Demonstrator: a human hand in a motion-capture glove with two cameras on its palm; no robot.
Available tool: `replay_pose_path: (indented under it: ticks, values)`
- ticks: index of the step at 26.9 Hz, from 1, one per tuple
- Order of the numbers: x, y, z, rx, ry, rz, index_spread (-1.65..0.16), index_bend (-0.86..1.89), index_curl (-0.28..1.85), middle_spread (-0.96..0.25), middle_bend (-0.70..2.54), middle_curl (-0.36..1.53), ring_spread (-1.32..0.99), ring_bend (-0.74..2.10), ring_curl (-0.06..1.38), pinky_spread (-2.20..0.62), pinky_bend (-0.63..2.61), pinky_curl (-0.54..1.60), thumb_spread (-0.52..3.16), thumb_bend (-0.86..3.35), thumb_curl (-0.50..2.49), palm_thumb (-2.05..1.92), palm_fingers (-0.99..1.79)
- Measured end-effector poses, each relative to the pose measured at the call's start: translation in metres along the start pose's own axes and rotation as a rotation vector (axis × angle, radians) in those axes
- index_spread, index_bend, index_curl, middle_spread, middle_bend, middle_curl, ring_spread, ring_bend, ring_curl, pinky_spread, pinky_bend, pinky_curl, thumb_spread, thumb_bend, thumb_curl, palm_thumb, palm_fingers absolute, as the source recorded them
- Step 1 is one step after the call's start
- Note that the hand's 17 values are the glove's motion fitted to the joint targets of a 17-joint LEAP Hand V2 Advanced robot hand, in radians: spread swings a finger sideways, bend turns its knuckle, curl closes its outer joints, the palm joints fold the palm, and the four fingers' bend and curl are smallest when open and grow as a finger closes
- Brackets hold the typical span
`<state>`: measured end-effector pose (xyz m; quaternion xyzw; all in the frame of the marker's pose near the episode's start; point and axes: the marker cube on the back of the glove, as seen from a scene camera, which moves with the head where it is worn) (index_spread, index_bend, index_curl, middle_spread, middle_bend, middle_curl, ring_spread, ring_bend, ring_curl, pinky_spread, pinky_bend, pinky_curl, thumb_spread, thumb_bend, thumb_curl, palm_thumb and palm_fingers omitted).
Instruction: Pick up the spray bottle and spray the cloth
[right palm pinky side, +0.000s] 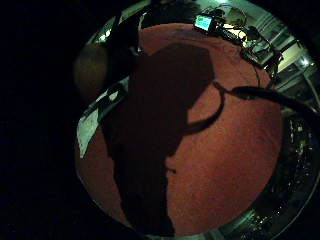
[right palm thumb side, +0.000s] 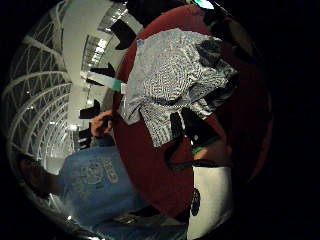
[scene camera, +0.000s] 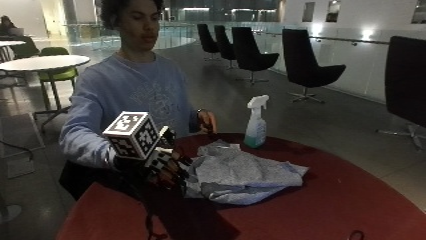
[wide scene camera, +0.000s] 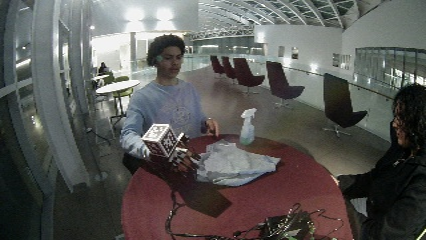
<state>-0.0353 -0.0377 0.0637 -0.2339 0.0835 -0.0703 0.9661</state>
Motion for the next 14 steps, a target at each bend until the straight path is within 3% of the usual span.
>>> replay_pose_path:
  ticks: [14]
  values:
    - [0.0015, 0.0050, -0.0030, 0.015, -0.021, -0.005, -0.36, 0.11, 0.23, -0.04, 0.32, 0.41, -0.01, 0.43, 0.33, 0.22, 0.20, 0.34, 1.05, -0.02, 0.45, 0.76, 0.73]
